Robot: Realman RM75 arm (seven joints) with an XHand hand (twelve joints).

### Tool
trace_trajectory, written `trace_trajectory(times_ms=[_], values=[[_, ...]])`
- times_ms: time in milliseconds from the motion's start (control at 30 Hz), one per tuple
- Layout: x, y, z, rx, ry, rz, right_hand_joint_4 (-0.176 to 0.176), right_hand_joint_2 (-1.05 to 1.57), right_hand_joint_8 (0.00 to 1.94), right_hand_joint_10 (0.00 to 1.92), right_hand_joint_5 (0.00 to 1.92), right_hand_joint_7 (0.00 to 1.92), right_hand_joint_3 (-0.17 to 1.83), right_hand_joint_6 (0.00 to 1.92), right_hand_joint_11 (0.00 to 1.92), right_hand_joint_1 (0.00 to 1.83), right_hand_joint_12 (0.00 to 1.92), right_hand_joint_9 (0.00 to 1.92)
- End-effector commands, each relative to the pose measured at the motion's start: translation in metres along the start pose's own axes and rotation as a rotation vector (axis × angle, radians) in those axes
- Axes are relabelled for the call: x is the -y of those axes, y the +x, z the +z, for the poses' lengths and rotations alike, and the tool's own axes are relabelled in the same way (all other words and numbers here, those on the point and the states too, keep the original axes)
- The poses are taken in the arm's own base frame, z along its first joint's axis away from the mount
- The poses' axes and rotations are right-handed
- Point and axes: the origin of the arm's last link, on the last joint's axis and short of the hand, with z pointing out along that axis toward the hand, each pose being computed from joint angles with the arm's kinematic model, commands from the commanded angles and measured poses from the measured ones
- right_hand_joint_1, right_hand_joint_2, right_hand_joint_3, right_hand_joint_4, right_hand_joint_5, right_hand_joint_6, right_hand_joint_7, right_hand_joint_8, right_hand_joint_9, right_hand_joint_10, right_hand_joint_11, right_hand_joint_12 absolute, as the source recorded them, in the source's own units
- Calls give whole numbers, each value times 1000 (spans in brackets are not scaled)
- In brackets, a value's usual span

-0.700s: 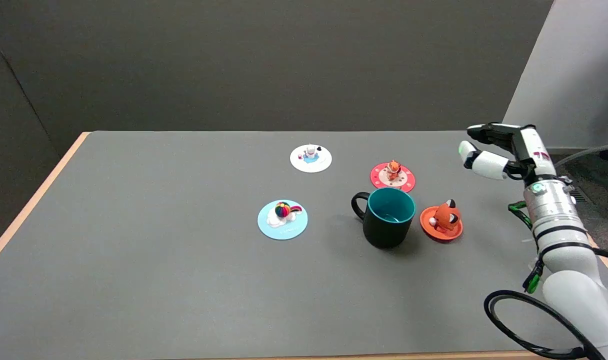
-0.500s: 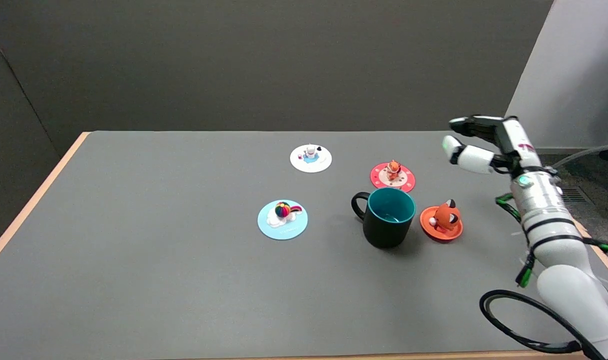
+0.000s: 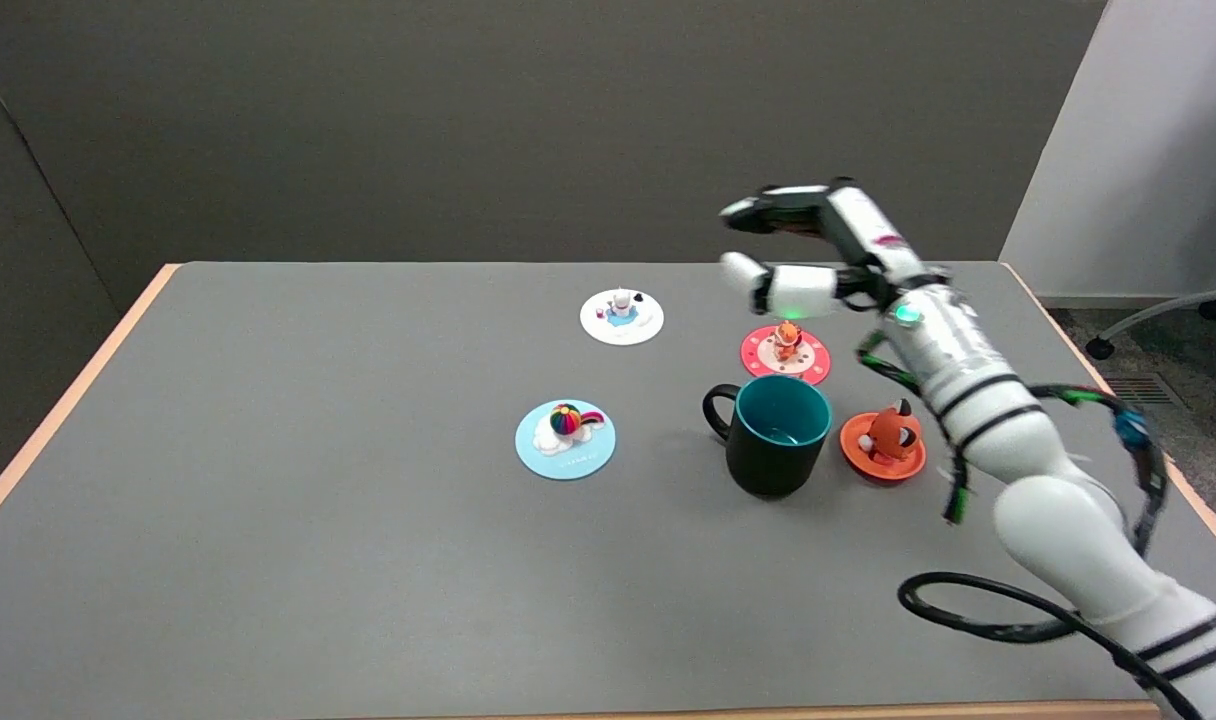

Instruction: Pick up the cup lid with blue sky.

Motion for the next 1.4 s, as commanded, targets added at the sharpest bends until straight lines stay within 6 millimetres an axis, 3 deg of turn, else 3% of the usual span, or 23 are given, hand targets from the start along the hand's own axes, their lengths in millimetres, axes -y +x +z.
trace_trajectory(times_ms=[33,200,367,467,667,1000,1233,1400], values=[[73,-92,47,384,244,-105,-82,509,190,203,779,752,898,299,380,760,307,650],[70,-119,57,486,268,-245,-56,472,192,201,743,751,916,255,372,764,281,648],[49,-154,65,617,249,-383,-29,412,202,205,619,736,925,201,371,771,255,637],[37,-161,72,634,217,-405,-22,361,193,205,544,731,930,181,359,763,270,630],[20,-162,80,623,165,-416,-15,339,203,202,488,695,925,180,364,767,225,601],[1,-147,98,584,113,-468,-2,336,190,196,507,670,926,176,340,740,236,579],[-7,-157,86,617,126,-537,-9,318,182,192,495,616,924,178,298,746,230,522],[-11,-153,83,611,125,-545,-15,314,172,187,548,555,925,195,284,743,222,487]])
